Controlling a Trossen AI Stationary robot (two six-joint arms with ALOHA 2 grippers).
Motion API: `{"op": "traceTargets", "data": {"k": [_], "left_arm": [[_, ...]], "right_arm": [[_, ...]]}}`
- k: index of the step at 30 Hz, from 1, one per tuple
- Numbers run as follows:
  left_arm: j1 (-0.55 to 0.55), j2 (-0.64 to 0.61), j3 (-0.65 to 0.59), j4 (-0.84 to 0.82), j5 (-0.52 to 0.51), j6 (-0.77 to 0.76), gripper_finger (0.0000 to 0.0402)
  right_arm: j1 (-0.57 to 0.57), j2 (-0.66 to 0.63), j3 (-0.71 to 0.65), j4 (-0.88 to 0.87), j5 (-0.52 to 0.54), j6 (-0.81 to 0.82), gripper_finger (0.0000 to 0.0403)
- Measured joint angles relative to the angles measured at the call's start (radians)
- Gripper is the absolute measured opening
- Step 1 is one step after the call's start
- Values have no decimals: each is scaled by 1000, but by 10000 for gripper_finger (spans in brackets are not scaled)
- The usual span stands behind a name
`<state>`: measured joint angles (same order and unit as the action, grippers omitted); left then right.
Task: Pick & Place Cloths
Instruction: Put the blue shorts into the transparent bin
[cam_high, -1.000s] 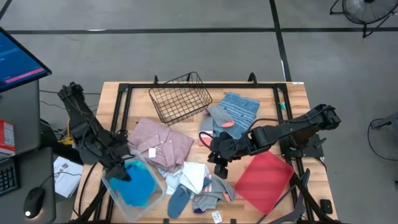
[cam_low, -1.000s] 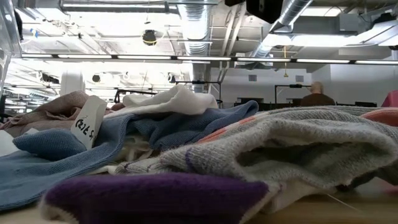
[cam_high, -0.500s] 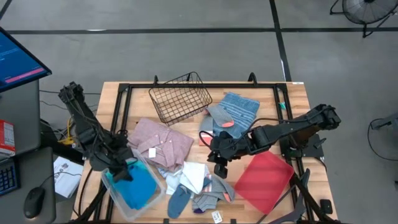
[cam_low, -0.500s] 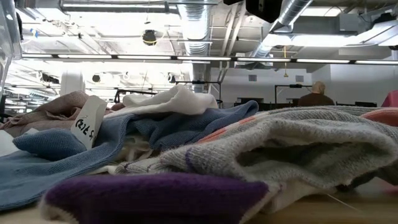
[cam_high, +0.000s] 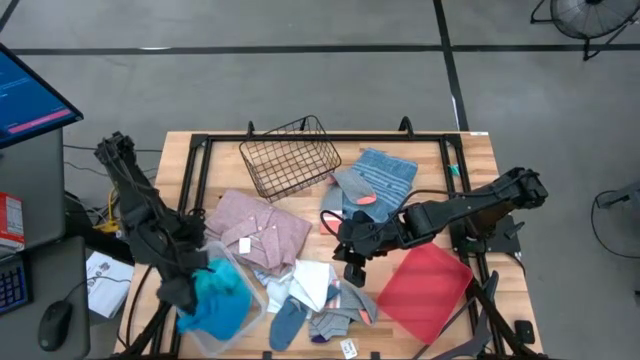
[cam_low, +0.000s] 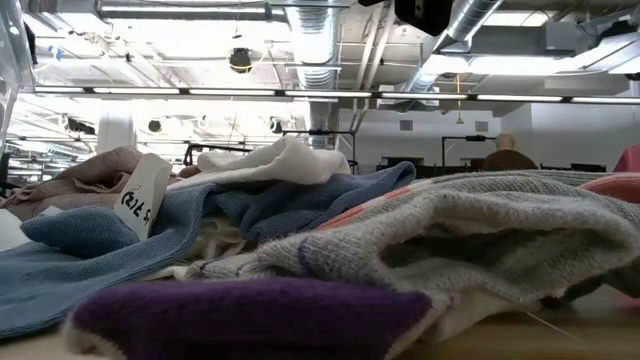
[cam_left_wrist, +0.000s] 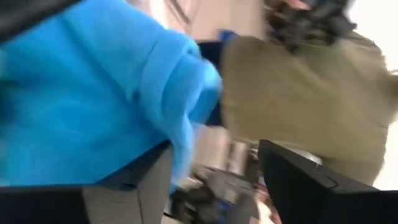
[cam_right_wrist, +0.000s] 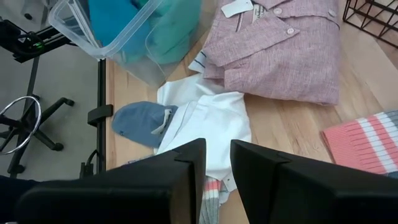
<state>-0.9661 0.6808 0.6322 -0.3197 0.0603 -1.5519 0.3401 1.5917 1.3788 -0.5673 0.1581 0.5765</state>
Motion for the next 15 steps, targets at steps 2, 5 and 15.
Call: {"op": "traceTargets", "data": {"k": [2, 5, 15], "left_arm": [[0, -23, 1, 18, 31, -47, 237], [0, -61, 1, 12, 48, -92, 240], [57, -94, 2, 32, -39, -76, 187]], "right_arm": [[0, 0, 0, 0, 0, 0, 72], [-1, 0, 0, 0, 1, 0, 72], [-1, 0, 0, -1, 24, 6, 72]]}}
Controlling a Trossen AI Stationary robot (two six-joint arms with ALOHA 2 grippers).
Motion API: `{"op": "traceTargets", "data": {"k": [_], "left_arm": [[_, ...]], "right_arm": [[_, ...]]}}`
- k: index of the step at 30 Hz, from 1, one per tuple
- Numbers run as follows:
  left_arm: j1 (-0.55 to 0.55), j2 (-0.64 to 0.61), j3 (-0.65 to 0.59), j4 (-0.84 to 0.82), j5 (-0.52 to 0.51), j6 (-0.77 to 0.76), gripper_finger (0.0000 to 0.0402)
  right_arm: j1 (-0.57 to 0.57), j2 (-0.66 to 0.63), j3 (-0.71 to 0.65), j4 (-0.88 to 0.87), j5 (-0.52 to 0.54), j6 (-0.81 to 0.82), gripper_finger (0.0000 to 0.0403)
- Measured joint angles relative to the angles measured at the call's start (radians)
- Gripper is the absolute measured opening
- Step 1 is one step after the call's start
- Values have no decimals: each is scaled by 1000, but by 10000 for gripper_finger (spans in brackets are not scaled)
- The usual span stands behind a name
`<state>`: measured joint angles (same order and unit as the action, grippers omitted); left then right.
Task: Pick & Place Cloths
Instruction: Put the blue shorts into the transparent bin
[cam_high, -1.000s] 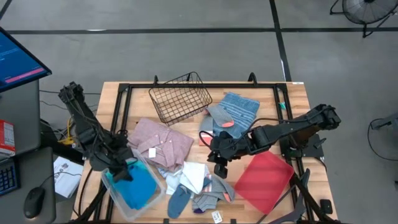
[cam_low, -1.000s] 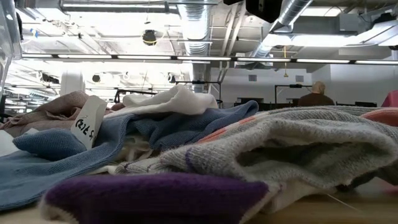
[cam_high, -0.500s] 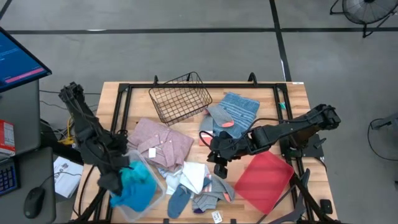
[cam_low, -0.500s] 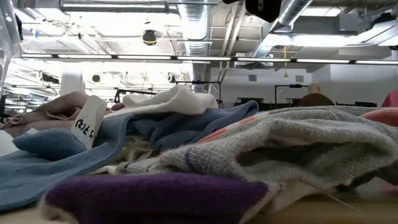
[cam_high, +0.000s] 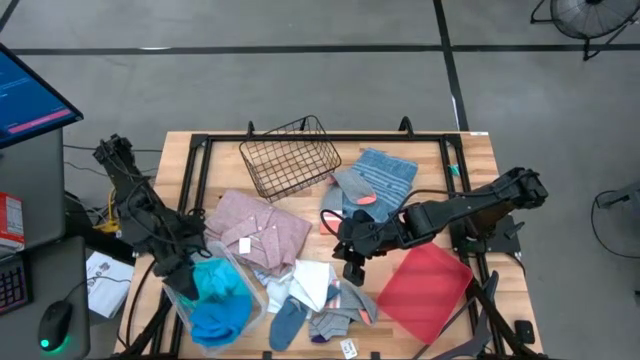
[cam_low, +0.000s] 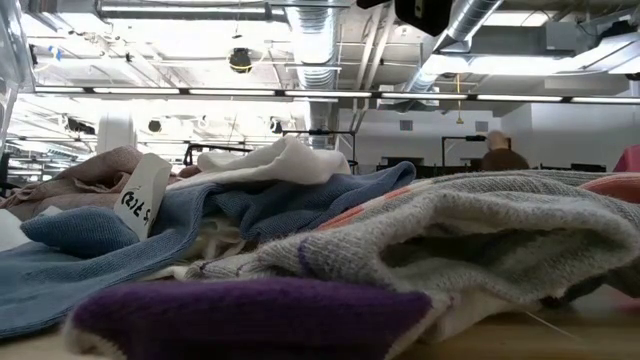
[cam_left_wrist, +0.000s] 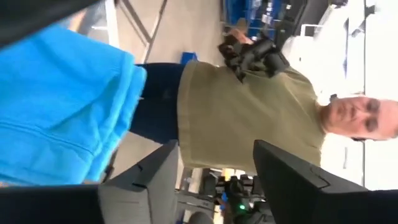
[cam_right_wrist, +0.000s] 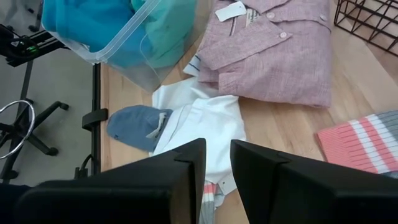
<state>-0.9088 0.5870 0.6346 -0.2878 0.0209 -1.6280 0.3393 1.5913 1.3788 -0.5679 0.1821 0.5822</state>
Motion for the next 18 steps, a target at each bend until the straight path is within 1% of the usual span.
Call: {"op": "traceTargets", "data": {"k": [2, 4, 6, 7, 9, 12, 14, 15, 18], "left_arm": [[9, 37, 0, 8, 6, 0, 162], [22, 89, 0, 71, 16, -6, 129], [44, 151, 29, 143, 22, -17, 88], [55, 186, 61, 178, 24, -12, 64], [76, 246, 139, 186, 24, 18, 21], [98, 342, 287, 172, 24, 132, 4], [108, 405, 393, 84, 30, 209, 1], [111, 437, 446, 16, 44, 248, 1], [109, 534, 570, -242, 91, 337, 0]], "right_arm": [[0, 0, 0, 0, 0, 8, 72], [0, 0, 0, -1, 0, 18, 72], [0, 0, 0, -4, 0, 21, 72], [0, 0, 0, -4, 0, 21, 72], [0, 0, 0, -3, 0, 21, 72], [-3, 0, 0, -3, 0, 21, 72], [-7, 0, 0, -3, 0, 21, 72], [-8, 0, 0, -3, 0, 21, 72], [-14, 0, 0, -4, 3, 21, 72]]}}
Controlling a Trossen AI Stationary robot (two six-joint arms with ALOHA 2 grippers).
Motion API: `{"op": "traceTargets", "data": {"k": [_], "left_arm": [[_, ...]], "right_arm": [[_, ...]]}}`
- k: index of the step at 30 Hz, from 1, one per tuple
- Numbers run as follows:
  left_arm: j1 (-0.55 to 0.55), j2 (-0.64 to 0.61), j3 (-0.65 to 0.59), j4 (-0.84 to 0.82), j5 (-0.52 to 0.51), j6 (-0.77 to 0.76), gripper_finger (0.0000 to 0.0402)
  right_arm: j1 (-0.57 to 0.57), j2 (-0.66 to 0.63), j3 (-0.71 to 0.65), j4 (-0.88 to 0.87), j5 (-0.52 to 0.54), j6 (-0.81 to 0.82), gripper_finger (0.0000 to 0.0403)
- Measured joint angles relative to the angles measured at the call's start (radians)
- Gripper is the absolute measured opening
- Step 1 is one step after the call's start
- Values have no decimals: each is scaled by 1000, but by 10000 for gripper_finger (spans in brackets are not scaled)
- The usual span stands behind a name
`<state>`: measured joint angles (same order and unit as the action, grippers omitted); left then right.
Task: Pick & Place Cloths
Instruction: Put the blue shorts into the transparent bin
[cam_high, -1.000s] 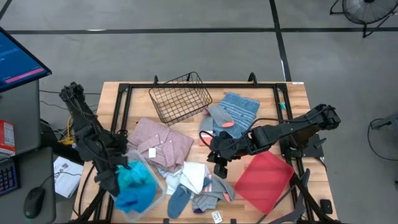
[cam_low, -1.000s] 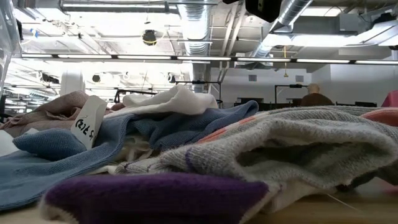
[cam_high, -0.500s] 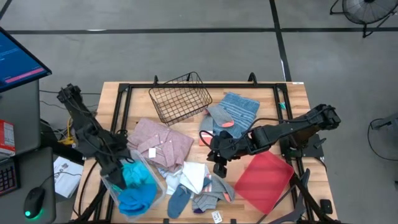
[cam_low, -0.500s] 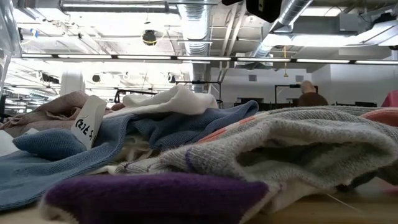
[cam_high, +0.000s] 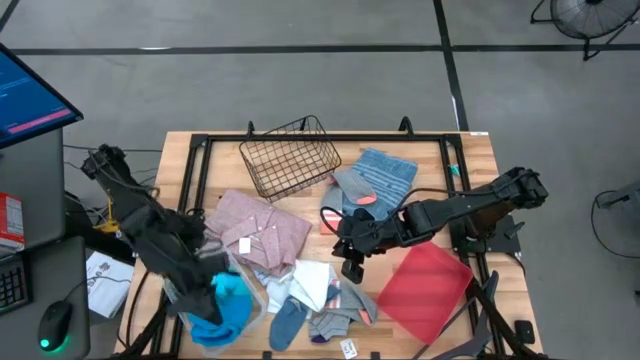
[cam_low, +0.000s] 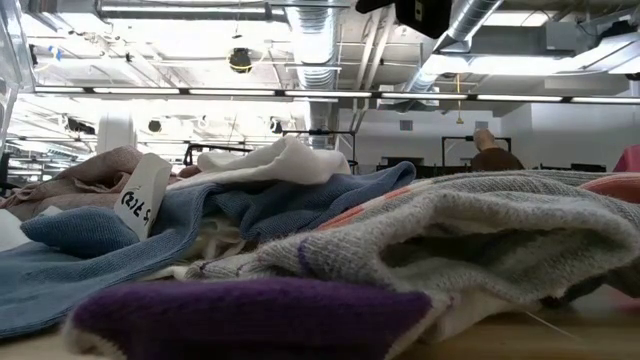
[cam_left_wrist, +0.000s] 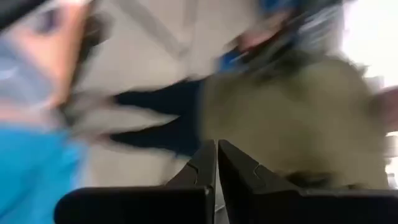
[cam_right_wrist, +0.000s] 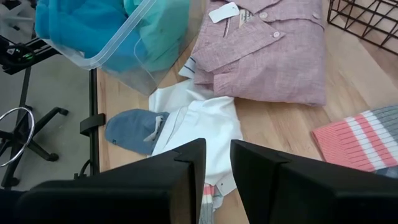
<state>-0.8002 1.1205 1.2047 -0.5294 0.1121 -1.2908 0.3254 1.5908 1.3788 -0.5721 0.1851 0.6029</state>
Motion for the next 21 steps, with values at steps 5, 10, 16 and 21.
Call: {"op": "traceTargets", "data": {"k": [5, 10, 16, 21], "left_arm": [[-61, 138, 41, -116, 31, 72, 0], [-114, 239, 41, -108, 31, 81, 0], [-129, 320, 41, -132, -33, 56, 0], [-119, 395, 41, -249, -36, 56, 0]], "right_arm": [[-9, 0, 0, -4, 0, -1, 72], [-15, 0, 0, -4, 0, -11, 72], [-15, 0, 0, -5, 0, -37, 72], [-15, 0, 0, -7, 0, -48, 72]]}}
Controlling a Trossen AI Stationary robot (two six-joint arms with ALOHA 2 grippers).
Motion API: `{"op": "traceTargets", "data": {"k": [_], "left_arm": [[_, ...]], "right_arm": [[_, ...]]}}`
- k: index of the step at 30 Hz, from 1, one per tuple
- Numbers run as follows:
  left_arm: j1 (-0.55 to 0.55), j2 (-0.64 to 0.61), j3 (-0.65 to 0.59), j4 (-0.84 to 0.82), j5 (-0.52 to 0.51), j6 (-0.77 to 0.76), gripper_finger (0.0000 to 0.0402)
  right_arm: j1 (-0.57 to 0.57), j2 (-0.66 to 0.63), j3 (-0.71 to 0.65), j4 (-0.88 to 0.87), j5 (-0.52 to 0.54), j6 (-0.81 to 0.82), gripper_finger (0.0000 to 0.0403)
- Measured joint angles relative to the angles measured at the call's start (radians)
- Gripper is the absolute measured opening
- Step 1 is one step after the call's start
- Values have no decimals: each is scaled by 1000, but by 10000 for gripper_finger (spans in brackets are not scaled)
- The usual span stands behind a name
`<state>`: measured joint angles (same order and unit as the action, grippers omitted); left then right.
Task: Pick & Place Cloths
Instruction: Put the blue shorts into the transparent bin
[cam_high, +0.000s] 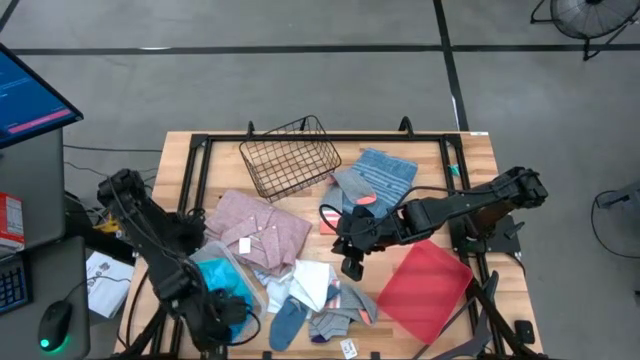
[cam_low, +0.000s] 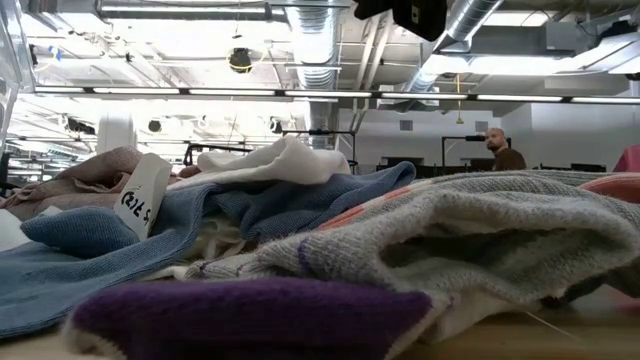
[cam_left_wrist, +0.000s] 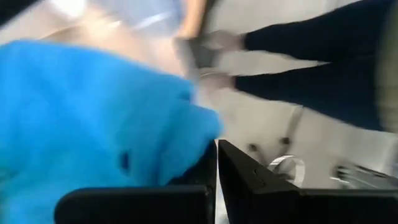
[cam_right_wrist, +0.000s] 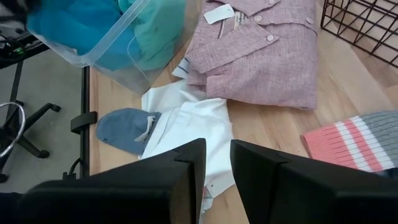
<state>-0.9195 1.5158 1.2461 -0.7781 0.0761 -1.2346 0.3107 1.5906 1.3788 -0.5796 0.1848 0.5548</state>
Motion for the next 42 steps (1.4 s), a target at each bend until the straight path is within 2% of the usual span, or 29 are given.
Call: {"op": "traceTargets", "data": {"k": [5, 12, 16, 22, 25, 32, 36, 42], "left_arm": [[19, 11, 0, -181, -5, 0, 0], [31, -68, -45, -376, -188, -36, 0], [31, -111, -136, -372, -227, -83, 0], [31, -123, -275, -355, -224, -141, 0], [36, -124, -321, -311, -229, -178, 0], [63, -160, -300, -287, -190, -190, 19], [67, -262, -254, -274, -192, -192, 57], [83, -469, -208, -160, -225, -210, 128]], "right_arm": [[0, 0, 0, -20, 0, -5, 72], [3, 0, 0, -50, 0, -5, 72], [-2, 0, 0, -76, 10, 22, 72], [-33, 0, 0, -226, 129, 124, 69], [-67, 0, 0, -312, 157, 193, 68], [-148, 0, 0, -366, 157, 256, 70], [-181, 0, 0, -360, 157, 214, 100], [-276, 0, 0, -361, 158, 113, 201]]}}
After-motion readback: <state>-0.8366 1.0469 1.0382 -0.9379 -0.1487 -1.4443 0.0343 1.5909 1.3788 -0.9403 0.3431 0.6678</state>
